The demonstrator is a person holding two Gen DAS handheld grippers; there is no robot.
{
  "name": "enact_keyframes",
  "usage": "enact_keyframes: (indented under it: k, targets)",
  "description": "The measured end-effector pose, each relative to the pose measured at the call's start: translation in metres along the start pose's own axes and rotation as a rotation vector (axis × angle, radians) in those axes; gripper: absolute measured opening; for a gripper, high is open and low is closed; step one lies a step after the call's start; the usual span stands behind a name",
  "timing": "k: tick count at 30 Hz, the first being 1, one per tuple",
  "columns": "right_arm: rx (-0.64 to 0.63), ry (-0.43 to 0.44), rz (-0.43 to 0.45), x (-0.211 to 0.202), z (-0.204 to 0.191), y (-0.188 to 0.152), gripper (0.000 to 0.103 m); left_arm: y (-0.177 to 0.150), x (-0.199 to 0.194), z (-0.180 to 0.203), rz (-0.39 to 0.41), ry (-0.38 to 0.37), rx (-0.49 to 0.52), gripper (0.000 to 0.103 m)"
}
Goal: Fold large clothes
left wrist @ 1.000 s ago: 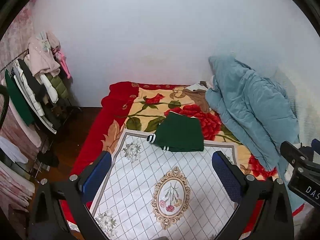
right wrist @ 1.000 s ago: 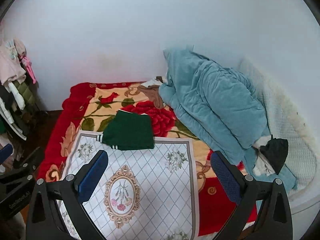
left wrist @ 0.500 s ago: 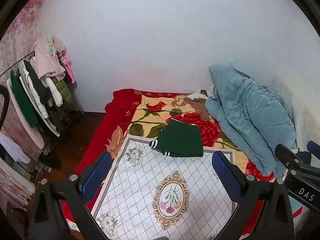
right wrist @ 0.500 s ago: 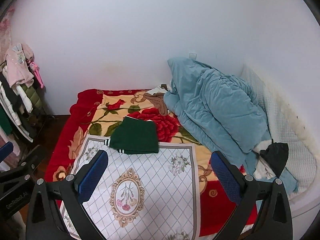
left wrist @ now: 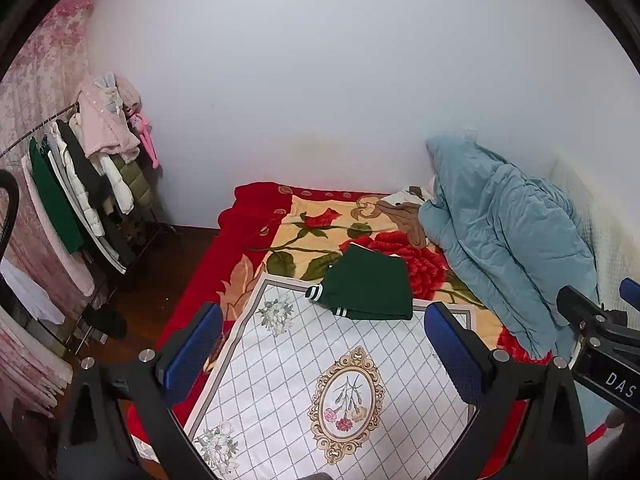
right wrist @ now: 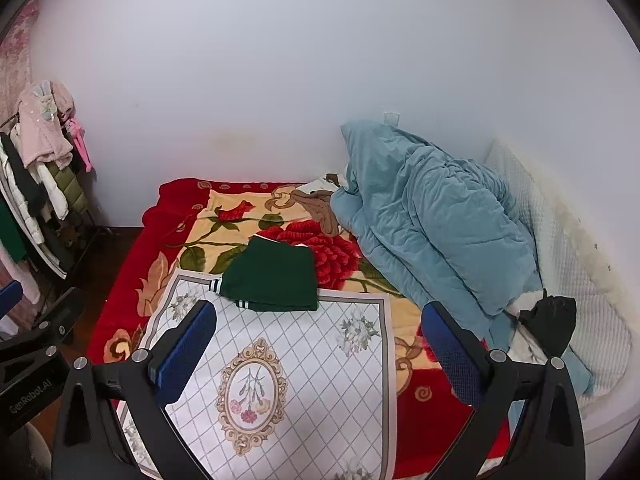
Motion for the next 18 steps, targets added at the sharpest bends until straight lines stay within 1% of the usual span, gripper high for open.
enact_keyframes:
  k: [18]
  targets:
    - [0.006,0.015,0.003,-0.0009,0.0024,0.0027,0.103,0.0017,-0.0065,0.0018,0.011,0.001,-0.002,0.103]
Point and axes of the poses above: each gripper's, at about its wrist camera, not at the fingertips, and x roughly the way its jaws point, z to its right, y to its top, the point moved 9 cm from there along x, roughly the way its jaws point, and after that the axes turned 10 degrees about -x, right-handed, at the moved point
